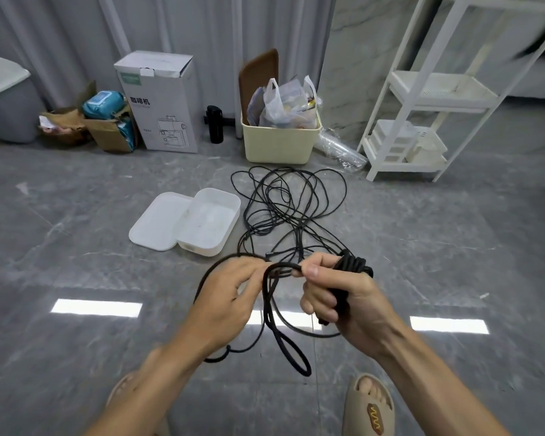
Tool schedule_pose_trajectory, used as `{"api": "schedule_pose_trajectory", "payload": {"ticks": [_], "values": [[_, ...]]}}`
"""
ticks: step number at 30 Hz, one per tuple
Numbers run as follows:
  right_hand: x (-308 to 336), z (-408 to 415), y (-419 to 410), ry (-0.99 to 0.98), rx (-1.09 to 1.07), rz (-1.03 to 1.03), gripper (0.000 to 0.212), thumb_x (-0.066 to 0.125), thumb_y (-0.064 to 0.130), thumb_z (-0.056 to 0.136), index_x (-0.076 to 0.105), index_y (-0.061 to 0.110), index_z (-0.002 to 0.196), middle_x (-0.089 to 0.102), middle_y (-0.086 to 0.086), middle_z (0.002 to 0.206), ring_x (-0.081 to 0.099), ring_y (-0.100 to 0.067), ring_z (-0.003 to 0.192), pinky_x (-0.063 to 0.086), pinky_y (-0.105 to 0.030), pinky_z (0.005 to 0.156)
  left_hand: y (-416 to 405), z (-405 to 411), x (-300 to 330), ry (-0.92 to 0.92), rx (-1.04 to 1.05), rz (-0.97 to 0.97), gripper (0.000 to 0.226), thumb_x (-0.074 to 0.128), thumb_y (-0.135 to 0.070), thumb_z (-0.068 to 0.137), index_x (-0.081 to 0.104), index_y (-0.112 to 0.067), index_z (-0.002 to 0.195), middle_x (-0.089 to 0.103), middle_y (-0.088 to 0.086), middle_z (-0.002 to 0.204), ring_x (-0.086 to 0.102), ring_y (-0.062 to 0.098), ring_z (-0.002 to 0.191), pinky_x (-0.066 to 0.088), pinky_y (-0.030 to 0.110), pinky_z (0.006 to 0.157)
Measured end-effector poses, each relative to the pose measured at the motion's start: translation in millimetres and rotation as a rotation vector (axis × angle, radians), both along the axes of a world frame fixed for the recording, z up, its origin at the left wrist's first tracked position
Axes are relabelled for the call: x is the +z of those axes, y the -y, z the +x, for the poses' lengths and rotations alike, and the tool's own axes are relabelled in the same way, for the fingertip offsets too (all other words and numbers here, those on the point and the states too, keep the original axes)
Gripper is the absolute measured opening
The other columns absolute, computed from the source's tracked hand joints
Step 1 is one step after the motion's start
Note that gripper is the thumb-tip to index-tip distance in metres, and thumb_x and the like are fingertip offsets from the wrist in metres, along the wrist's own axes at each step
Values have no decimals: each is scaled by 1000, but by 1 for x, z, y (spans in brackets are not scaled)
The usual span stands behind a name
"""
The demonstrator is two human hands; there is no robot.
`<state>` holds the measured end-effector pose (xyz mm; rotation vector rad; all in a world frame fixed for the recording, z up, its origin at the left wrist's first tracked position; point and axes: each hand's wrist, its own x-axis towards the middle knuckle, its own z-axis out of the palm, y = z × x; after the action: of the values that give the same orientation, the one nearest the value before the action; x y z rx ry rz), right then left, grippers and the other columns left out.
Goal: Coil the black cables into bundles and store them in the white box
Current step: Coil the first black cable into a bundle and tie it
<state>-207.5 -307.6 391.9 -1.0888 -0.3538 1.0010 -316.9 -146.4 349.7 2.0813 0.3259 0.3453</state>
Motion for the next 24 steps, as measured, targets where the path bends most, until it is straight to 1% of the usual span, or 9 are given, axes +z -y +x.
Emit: {"api": "schedule_pose_trajectory", "payload": {"ticks": [3, 5, 8, 11, 14, 17, 19, 21, 24], "values": [[1, 1, -2, -44, -66, 23, 8, 64, 12, 80, 64, 7, 75, 34, 2, 45, 32, -11, 35, 45, -25, 51, 8, -3, 5, -127, -99, -380, 51, 29, -58, 94, 62, -40, 128, 62, -27, 128, 48, -5, 129, 33, 19, 108], [0, 0, -3, -57, -84, 29, 8, 64, 12, 80, 62, 5, 77, 35, 2, 45, 32, -11, 36, 45, -25, 52, 13, -2, 9, -139, -135, -385, 53, 44, -64, 85, 63, -35, 125, 60, -26, 127, 51, -6, 126, 36, 21, 106], [-3, 2, -2, -59, -123, 22, 10, 65, 13, 81, 68, 4, 79, 36, 2, 47, 34, -11, 37, 45, -26, 54, 18, 1, 11, -206, -156, -401, 34, 72, -36, 83, 70, -28, 115, 69, -20, 118, 61, -2, 115, 47, 26, 104], [-5, 7, -2, -28, -195, -23, 11, 71, 12, 78, 74, 14, 69, 36, 3, 47, 33, -11, 37, 43, -26, 55, 17, -2, 15, -213, -173, -542, 26, 73, -10, 83, 74, -25, 104, 74, -10, 111, 67, 5, 108, 52, 21, 94], [-8, 8, -2, 29, -278, -97, 8, 69, 18, 76, 67, 11, 73, 38, 1, 48, 34, -13, 39, 46, -26, 56, 10, -5, 22, -223, -222, -671, 47, 62, -2, 72, 59, -19, 116, 76, 3, 106, 69, 17, 105, 51, 16, 84], [-13, 4, -2, 194, -306, -191, 11, 63, 11, 90, 61, 7, 81, 43, 0, 49, 44, -14, 44, 47, -27, 62, 5, -6, 26, -225, -301, -724, 67, 51, 5, 66, 50, -22, 127, 77, 13, 94, 71, 26, 104, 49, 24, 88], [-13, 3, -2, 358, -296, -240, 14, 60, 10, 96, 61, 7, 83, 46, 2, 50, 58, -15, 51, 48, -20, 64, 4, -5, 27, -200, -337, -844, 72, 49, 11, 63, 58, -22, 127, 75, 18, 83, 73, 32, 92, 53, 30, 85], [-10, 3, 1, 491, -260, -262, 15, 58, 9, 99, 61, 4, 85, 48, 2, 50, 67, -16, 58, 46, -14, 60, 4, -4, 29, -168, -347, -1012, 72, 47, 16, 59, 70, -19, 118, 71, 20, 74, 73, 34, 78, 58, 35, 73], [-8, 1, 4, 570, -143, -308, 14, 56, 12, 100, 60, 7, 89, 53, 0, 50, 68, -19, 59, 49, -20, 61, -2, -3, 33, -158, -271, -1074, 57, 49, 9, 61, 77, -14, 106, 71, 13, 76, 72, 28, 69, 57, 30, 56]]}}
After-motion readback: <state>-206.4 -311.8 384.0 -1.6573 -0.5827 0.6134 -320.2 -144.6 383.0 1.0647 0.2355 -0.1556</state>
